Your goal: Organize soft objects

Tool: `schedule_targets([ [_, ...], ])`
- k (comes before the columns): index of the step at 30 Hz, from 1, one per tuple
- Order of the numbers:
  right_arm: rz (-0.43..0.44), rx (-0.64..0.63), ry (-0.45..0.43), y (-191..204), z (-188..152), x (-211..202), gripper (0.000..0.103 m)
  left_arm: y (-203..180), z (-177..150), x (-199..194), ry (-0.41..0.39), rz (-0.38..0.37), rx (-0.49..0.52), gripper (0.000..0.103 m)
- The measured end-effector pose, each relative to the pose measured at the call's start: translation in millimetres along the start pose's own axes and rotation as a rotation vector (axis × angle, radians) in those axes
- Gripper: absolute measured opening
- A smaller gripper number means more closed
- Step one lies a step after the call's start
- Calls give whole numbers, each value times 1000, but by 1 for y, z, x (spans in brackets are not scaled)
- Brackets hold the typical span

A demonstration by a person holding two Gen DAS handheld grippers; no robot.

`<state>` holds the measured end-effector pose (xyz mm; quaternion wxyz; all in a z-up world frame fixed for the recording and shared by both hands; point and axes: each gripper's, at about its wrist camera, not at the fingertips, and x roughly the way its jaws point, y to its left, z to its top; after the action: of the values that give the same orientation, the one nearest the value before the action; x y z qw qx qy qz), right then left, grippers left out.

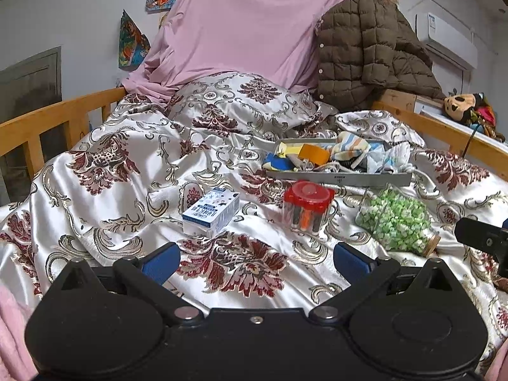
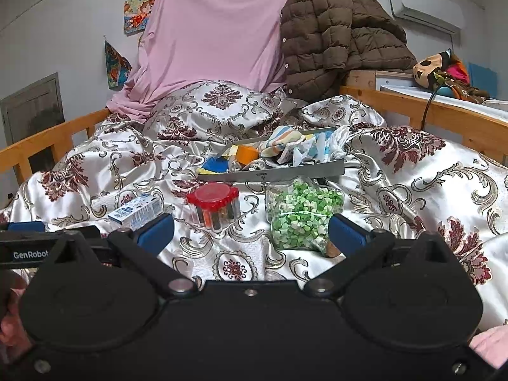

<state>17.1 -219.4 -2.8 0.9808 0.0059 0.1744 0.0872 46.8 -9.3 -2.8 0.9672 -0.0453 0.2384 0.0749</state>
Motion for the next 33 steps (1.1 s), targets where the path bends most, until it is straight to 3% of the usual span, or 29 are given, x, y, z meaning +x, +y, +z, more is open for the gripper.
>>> schedule_targets([
  [22,-43,-2,106,-7,-11,28,102,-3,-15,22,103,50,24,102],
  [33,-50,-17,132,-8,-14,33,102,-3,-17,24,115,55,26,102],
])
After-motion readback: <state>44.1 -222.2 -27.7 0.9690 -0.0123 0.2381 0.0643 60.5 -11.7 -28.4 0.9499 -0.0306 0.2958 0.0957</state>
